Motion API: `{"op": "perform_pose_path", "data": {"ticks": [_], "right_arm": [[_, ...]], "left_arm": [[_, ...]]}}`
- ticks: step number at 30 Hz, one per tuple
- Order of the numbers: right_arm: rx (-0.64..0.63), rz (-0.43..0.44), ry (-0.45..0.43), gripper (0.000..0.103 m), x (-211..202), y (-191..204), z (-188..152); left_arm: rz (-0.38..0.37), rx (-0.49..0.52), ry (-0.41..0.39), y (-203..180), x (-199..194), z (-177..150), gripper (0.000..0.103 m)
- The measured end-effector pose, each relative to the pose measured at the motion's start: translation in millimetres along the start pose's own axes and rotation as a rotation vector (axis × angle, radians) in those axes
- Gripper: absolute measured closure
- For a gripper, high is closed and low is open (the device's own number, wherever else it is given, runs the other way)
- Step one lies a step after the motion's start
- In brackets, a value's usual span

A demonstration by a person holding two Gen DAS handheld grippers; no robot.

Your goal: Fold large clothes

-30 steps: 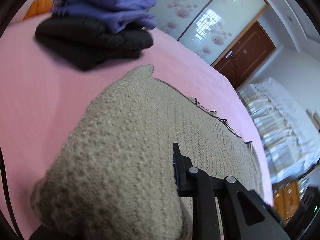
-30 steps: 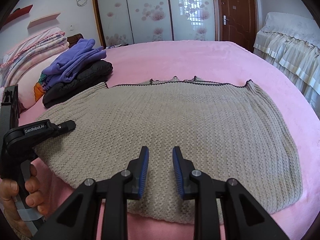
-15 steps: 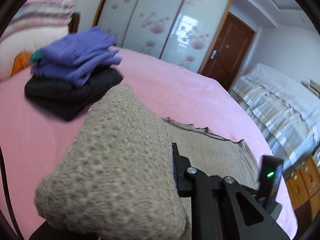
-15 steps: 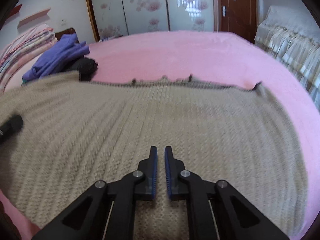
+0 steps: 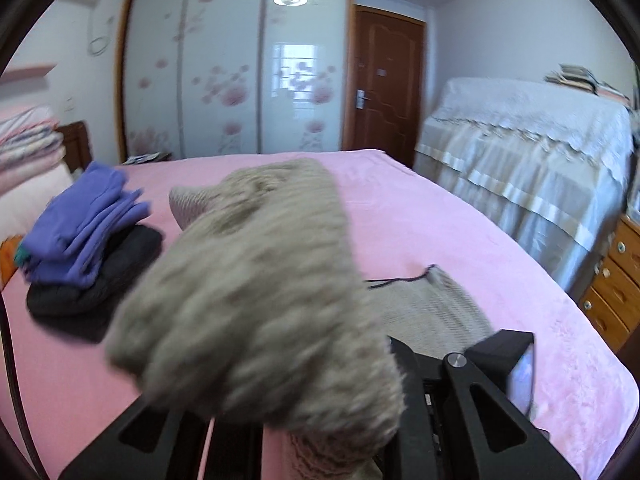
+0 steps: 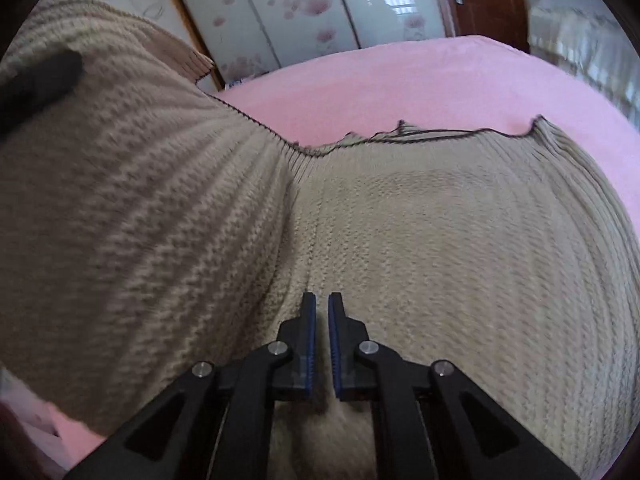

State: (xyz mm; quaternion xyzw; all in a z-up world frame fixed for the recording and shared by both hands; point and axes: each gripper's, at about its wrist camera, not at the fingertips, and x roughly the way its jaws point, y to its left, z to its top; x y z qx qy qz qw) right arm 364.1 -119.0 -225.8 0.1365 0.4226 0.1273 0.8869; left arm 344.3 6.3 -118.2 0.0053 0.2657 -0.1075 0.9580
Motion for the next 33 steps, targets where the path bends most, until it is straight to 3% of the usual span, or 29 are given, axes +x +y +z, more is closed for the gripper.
{"op": "perform_pose_path", "data": {"ticks": [4,7,10,12,16,19,21,24,26,27,28,29,30,32,33], "right_arm": [[0.068,-0.017,-0.055,0.097,-44.5,-38.0,-1.8],[0.103,-0.102,-0.078,0.097,-77.6,-72.8,-8.6],[0.15,-0.187,-0.083,0.097,-103.9,-110.0,-20.0],[0.19,-0.225,-0.073,0.097,-116.8,-134.7,-30.2],[0.246,-0.243,-0.041,0.097,-127.3,-160.2,-42.8],[0.228,-0.267,-0.03,0.097,-132.5,-162.5,-49.4],[0.226,-0.258,-0.029,0.097,-133.2,-161.6,-49.1],[0.238,-0.234,-0.039,0.097,-136.2,-162.4,-43.8],[0.249,-0.205,-0.058,0.097,-146.0,-163.9,-38.4],[0.255,-0.192,-0.065,0.096,-148.7,-166.4,-35.8],[0.264,-0.161,-0.077,0.094,-155.8,-164.0,-33.8],[0.276,-0.125,-0.088,0.086,-162.9,-161.9,-31.4],[0.283,-0.1,-0.094,0.069,-167.5,-161.0,-29.4],[0.302,-0.059,-0.11,0.052,-176.5,-160.1,-23.4],[0.309,-0.032,-0.122,0.046,-181.8,-158.3,-19.5]], "left_arm": [[-0.06,0.045,0.014,-51.5,8.9,9.6,0.091],[-0.119,0.081,0.045,-90.8,20.2,3.2,0.091],[-0.19,0.13,0.102,-131.7,35.2,-16.7,0.091],[-0.22,0.171,0.184,-157.0,50.4,-42.3,0.091],[-0.175,0.243,0.237,-173.2,65.9,-90.7,0.09],[-0.194,0.21,0.243,-163.4,65.7,-96.4,0.089],[-0.216,0.178,0.242,-156.1,61.4,-91.2,0.084],[-0.281,0.142,0.26,-142.5,51.1,-82.0,0.07],[-0.337,0.101,0.261,-129.9,35.9,-77.8,0.043],[-0.357,0.081,0.252,-124.3,29.6,-75.8,0.038],[-0.39,0.058,0.236,-118.9,15.3,-73.4,0.034],[-0.422,0.045,0.22,-113.2,2.7,-71.8,0.03],[-0.44,0.044,0.206,-108.7,-8.1,-70.5,0.028],[-0.421,0.062,0.165,-100.6,-31.1,-70.5,0.022],[-0.373,0.08,0.138,-96.4,-40.3,-70.4,0.022]]}}
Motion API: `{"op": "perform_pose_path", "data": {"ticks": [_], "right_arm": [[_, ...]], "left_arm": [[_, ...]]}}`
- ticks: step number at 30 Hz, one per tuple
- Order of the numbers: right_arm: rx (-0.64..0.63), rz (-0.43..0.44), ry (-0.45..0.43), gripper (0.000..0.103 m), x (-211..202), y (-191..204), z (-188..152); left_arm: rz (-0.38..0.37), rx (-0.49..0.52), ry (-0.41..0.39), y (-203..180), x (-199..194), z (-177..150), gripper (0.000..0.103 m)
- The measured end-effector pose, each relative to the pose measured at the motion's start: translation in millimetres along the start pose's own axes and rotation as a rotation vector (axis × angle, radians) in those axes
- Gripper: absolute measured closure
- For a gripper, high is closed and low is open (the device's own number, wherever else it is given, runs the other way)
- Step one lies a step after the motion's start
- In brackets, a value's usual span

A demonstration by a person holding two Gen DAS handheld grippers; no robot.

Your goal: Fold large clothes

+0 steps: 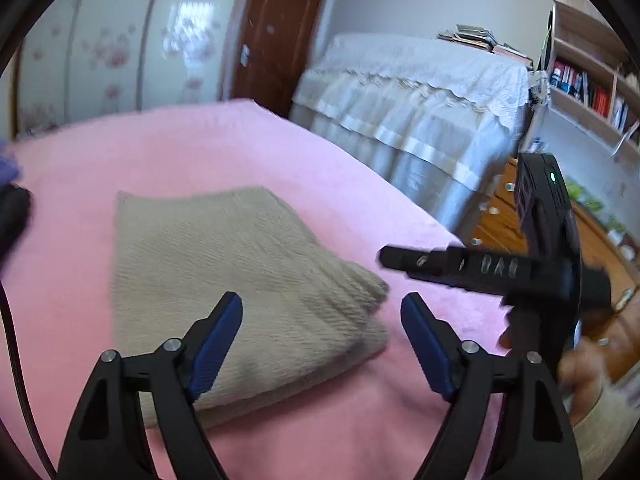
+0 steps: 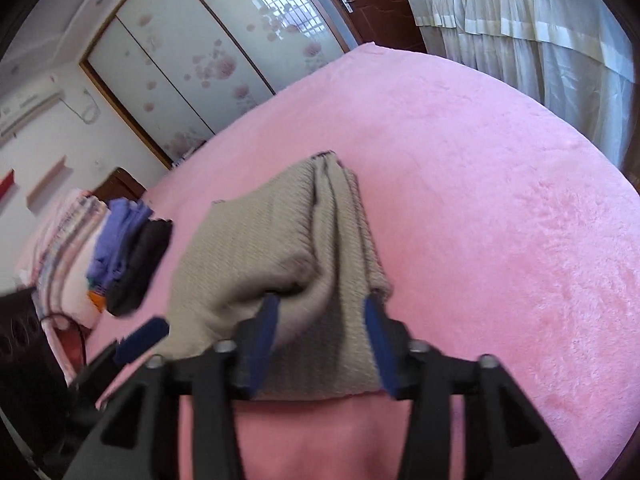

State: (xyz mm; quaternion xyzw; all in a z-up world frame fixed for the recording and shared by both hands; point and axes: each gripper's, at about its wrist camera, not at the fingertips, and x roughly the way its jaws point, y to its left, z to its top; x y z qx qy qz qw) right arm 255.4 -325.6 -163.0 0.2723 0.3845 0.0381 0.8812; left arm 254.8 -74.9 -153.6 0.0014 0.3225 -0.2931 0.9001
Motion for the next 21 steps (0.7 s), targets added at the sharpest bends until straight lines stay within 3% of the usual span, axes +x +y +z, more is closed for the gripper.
{"op": "perform_pose_path", "data": {"ticks": [3,6,8,13,14,15,16,18,21], "right_arm": [[0.007,0.039,0.02,0.045,0.3,5.3,7.5],[-0.012,0.048,0.083,0.044,14.7,15.8,12.9],[-0.005,0.057,0.142,0.044,29.8,16.7,11.9],[0.036,0.056,0.244,0.044,67.4,10.3,-1.4],[0.04,0.066,0.248,0.049,70.2,8.7,-2.6],[0.068,0.1,0.257,0.078,74.6,3.2,-3.3],[0.082,0.129,0.269,0.09,77.9,0.3,-3.5],[0.074,0.13,0.273,0.09,79.5,-2.7,-4.7],[-0.057,0.045,0.225,0.091,62.7,13.2,-9.0]], "left_arm": [[0.175,0.024,-0.025,12.2,-12.7,-4.1,0.022],[0.327,-0.023,0.012,37.8,-4.5,-8.0,0.022],[0.364,-0.104,0.039,61.6,2.6,-10.9,0.022],[0.358,-0.255,0.105,101.5,30.3,-21.3,0.022],[0.361,-0.258,0.116,101.4,35.7,-25.3,0.022],[0.363,-0.262,0.132,103.5,42.5,-26.7,0.022],[0.362,-0.265,0.14,103.3,48.6,-27.5,0.022],[0.36,-0.258,0.148,101.5,57.2,-29.7,0.022],[0.347,-0.232,0.151,94.0,61.5,-29.0,0.022]]}}
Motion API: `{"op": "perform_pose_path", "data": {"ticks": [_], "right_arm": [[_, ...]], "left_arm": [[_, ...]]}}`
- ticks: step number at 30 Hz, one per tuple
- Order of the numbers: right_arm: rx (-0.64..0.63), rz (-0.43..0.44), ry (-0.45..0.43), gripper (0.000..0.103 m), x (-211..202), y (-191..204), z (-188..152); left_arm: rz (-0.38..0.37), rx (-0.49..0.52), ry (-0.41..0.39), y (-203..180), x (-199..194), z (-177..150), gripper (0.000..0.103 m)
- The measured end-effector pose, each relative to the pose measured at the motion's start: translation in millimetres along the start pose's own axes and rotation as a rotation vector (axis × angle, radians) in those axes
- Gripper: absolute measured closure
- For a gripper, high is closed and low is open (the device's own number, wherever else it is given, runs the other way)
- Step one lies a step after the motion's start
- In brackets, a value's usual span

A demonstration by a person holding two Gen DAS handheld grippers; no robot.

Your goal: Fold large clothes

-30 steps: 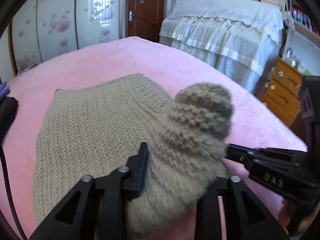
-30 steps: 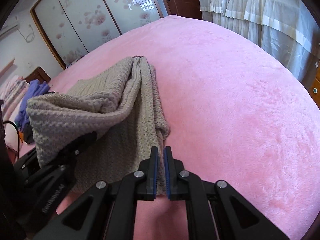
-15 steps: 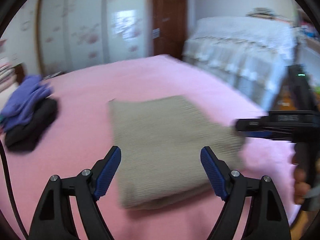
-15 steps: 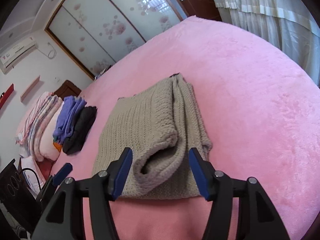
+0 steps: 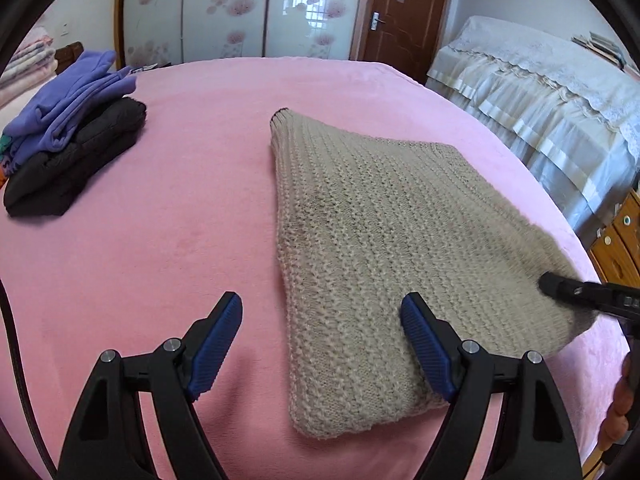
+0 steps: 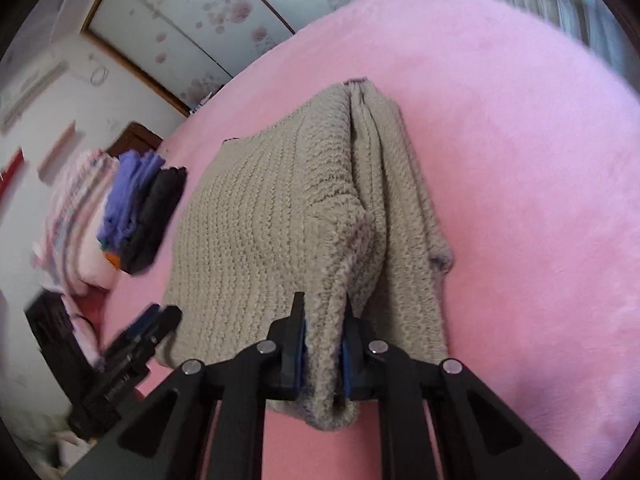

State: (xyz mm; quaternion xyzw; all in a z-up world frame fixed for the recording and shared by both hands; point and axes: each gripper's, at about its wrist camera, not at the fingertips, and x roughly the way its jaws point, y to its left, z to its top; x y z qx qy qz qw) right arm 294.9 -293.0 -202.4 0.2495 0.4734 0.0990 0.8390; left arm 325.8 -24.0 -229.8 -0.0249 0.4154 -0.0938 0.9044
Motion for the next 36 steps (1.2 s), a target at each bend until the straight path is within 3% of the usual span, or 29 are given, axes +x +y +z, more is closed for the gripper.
{"op": "perform_pose_path", "data": {"ticks": [4,9,14,17,20,25,27,28,31,34,36], "right_arm": [[-0.142,-0.114,-0.083,0.091,-32.2,21.6,-8.7],[-0.182,-0.251,-0.069,0.091,-23.1,11.2,-26.1],[-0.175,-0.297,-0.023,0.09,19.3,-5.6,-41.6],[-0.193,-0.296,-0.039,0.083,11.4,5.6,-37.9],[-0.21,-0.308,-0.07,0.064,-10.2,12.9,-30.5],[-0.241,-0.286,-0.203,0.061,-47.9,30.3,-3.4],[-0.263,-0.259,-0.217,0.061,-46.0,42.0,17.0],[-0.277,-0.233,-0.213,0.061,-39.3,49.5,30.8],[-0.329,-0.2,-0.198,0.074,-12.5,66.1,64.4],[-0.357,-0.188,-0.143,0.081,22.7,70.5,94.8],[-0.356,-0.208,-0.094,0.084,46.4,66.1,109.7]], "left_arm": [[-0.017,0.033,0.004,-3.8,-4.3,-2.8,0.022],[-0.026,0.036,0.099,-4.6,14.4,-19.3,0.021],[-0.043,-0.016,0.149,2.8,30.9,-28.7,0.021],[-0.043,0.022,0.148,0.7,21.8,-22.7,0.021],[-0.07,0.07,0.147,-4.4,3.2,-11.9,0.022],[-0.137,0.137,0.055,-11.1,-22.4,35.0,0.022],[-0.152,0.145,0.055,-15.3,-11.5,64.0,0.031],[-0.165,0.148,0.062,-17.6,-3.9,76.2,0.043],[-0.192,0.157,0.14,-27.1,38.5,111.8,0.064],[-0.192,0.151,0.209,-28.3,82.2,133.5,0.073],[-0.165,0.174,0.213,-30.5,97.4,135.8,0.074]]}}
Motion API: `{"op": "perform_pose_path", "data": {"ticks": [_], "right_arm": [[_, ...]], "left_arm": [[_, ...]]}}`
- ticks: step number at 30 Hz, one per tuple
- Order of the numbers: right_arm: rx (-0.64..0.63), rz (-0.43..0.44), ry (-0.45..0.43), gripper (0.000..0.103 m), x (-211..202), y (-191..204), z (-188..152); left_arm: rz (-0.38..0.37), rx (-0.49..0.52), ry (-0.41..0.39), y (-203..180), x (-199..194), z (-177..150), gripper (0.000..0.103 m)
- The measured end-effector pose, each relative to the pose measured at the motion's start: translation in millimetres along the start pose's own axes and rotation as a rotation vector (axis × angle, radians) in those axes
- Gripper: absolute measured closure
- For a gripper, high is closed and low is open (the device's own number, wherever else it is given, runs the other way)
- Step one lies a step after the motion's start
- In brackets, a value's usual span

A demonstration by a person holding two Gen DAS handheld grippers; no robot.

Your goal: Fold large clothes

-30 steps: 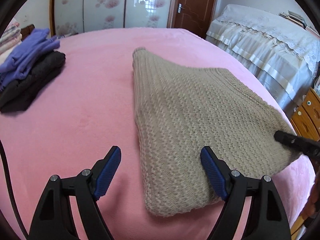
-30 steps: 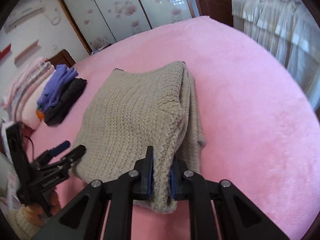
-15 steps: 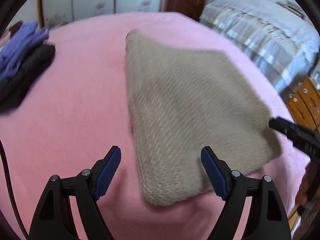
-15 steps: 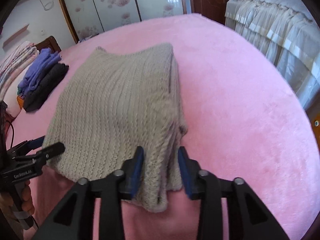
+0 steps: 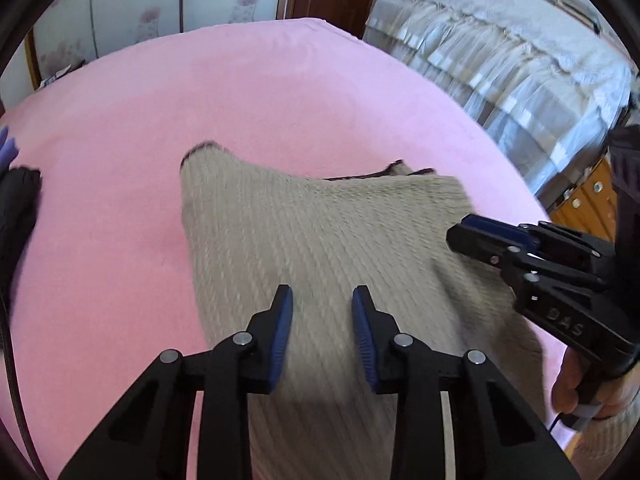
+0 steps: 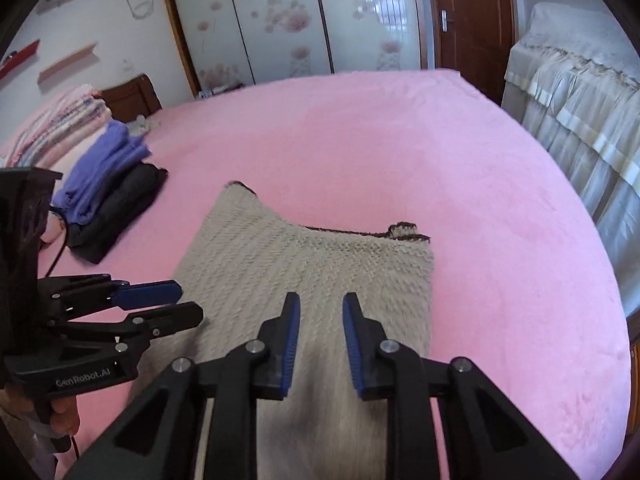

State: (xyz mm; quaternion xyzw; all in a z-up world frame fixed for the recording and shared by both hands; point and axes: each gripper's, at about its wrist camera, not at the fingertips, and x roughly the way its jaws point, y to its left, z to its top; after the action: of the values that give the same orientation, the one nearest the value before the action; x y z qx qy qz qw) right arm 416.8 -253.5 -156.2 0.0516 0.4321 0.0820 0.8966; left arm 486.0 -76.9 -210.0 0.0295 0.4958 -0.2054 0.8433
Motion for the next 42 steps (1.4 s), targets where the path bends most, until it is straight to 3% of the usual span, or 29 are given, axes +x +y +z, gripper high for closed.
{"op": "perform_pose_path", "data": {"ticks": [2,4,7,10,13,15,16,18,19,20,22,24,26,29,33,38,42], "right_arm": [[-0.006,-0.025,0.05,0.086,22.5,-6.9,3.0],[-0.014,-0.098,0.106,0.103,46.5,-19.5,-2.5],[0.041,-0.072,0.112,0.103,55.0,-42.2,-9.0],[0.01,-0.136,0.086,0.103,57.3,-42.6,-15.8],[0.032,-0.119,0.076,0.103,60.3,-45.6,-17.5],[0.04,-0.112,0.079,0.103,55.5,-46.6,-15.3],[0.038,-0.107,0.08,0.103,52.3,-43.4,-12.2],[0.043,-0.09,0.07,0.099,40.8,-38.9,-4.2],[0.048,-0.083,0.059,0.097,31.7,-38.5,-4.5],[0.055,-0.079,0.046,0.09,21.9,-37.3,-5.0],[0.07,-0.069,0.007,0.071,-0.8,-33.1,-2.9],[0.075,-0.06,-0.041,0.042,-24.8,-28.6,-2.7],[0.073,-0.057,-0.089,0.032,-51.1,-23.3,-2.5],[0.059,-0.047,-0.137,0.025,-85.5,-21.5,-1.1],[0.086,-0.005,-0.163,0.014,-120.7,-23.8,-4.6],[0.067,0.028,-0.121,0.013,-137.5,-22.6,-13.6],[0.037,-0.017,-0.107,0.013,-147.0,-20.6,-24.0]], "left_arm": [[0.04,0.019,0.003,3.3,11.3,0.8,0.081],[0.034,0.025,0.018,6.2,21.7,1.4,0.082],[0.029,-0.001,0.024,10.5,30.9,0.8,0.082],[0.028,-0.009,0.017,11.0,35.8,0.3,0.082],[0.039,0.003,-0.008,10.9,28.1,-4.0,0.082],[0.047,0.018,-0.016,8.6,20.3,-6.4,0.08],[0.048,0.018,-0.015,8.0,14.5,-7.7,0.074],[0.058,0.0,-0.026,8.8,-0.9,-5.8,0.041],[0.072,-0.012,-0.052,10.2,-11.5,-7.1,0.017],[0.085,-0.021,-0.093,10.4,-24.8,-6.9,0.014],[0.072,-0.011,-0.157,8.3,-54.2,-4.1,0.014],[0.083,-0.004,-0.175,5.9,-75.7,-2.6,0.014],[0.08,0.011,-0.196,3.1,-94.0,-3.2,0.013],[0.055,0.068,-0.247,-3.5,-128.4,-10.3,0.013],[0.038,0.11,-0.253,-10.0,-158.7,-17.2,0.013],[-0.008,0.085,-0.239,-10.3,-185.3,-25.4,0.01],[0.048,0.099,-0.247,-7.1,-198.5,-34.4,0.01]]}}
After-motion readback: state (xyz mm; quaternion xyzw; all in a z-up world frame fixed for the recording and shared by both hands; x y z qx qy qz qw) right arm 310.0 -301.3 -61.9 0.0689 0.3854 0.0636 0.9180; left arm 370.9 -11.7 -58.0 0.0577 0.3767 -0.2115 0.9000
